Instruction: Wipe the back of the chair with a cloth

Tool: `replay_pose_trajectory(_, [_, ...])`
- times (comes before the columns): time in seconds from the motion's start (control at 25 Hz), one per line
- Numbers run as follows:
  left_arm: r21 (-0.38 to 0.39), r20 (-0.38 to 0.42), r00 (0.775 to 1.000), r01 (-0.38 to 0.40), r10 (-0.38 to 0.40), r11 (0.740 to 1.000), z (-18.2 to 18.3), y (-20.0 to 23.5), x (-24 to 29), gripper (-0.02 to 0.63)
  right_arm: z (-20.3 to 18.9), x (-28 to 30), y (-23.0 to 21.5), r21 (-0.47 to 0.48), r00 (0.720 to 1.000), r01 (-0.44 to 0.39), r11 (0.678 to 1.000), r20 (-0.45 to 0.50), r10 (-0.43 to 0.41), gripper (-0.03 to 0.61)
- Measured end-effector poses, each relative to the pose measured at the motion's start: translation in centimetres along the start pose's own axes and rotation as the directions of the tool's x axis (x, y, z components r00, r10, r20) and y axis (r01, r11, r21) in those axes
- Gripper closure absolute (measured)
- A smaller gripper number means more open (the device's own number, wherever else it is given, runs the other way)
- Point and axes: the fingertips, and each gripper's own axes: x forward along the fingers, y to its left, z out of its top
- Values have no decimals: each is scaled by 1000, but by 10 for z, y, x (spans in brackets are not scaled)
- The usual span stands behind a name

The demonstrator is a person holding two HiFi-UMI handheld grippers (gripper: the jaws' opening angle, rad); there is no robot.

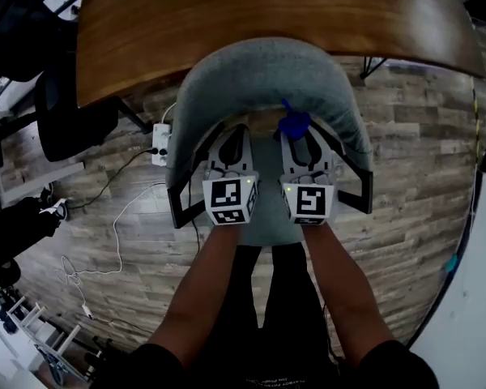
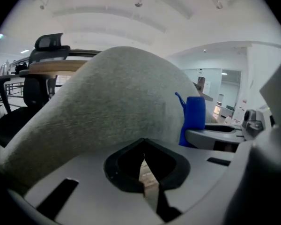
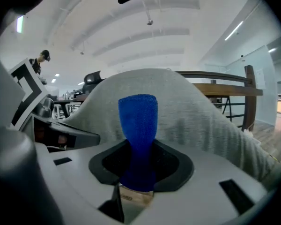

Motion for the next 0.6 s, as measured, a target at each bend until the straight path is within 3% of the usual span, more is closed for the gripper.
replay_pose_trajectory(0.24, [-76,10,988,-153,155,985,-20,56,-34,611,-15,23,68,-60,979,-203,977,-32,201,443])
replay_pose_trajectory(0.6, [-168,0,952,-302,306,939,-59,96,-65,611,-41,43,142,-140,895,-445,885,-95,435,443])
